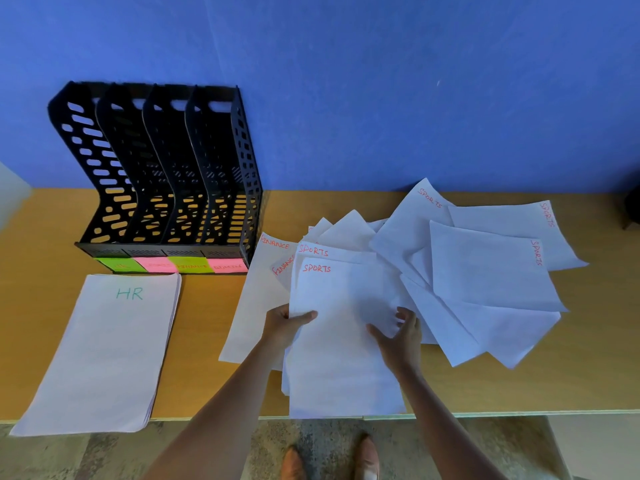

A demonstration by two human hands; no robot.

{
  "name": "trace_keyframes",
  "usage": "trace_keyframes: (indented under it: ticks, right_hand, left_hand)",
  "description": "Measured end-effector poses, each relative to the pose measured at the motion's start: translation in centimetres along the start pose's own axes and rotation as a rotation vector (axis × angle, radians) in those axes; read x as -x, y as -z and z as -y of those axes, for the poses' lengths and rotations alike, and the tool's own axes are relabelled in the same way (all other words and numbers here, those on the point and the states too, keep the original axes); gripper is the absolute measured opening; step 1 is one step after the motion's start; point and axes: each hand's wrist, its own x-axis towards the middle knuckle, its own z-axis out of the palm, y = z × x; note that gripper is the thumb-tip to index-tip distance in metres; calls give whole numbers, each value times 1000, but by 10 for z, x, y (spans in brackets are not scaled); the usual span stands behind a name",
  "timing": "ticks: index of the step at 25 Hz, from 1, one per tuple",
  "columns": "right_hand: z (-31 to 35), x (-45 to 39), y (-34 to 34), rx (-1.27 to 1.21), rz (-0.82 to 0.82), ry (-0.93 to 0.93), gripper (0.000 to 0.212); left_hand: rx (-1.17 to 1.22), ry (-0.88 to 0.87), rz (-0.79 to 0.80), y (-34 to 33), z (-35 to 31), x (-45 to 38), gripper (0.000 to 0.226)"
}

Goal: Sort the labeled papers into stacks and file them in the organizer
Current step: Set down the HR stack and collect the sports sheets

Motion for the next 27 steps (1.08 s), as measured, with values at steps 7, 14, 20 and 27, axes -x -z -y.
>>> trace_keyframes:
  ticks: [7,14,20,27]
  right_hand:
    - [12,-14,12,-158,98,-72,38]
    - [58,-12,26,-549,21,92,20]
    - [92,-14,56,-738,-79,227,21]
    - [51,-24,45,-392,6,119,26]
  left_hand:
    - [78,20,60,-14,-20,0,24]
    - [-133,-200,140,-33,-66,14,28]
    - [-105,-391,133,-59,-102,23,36]
    - [-153,-316,184,-58,-67,18,38]
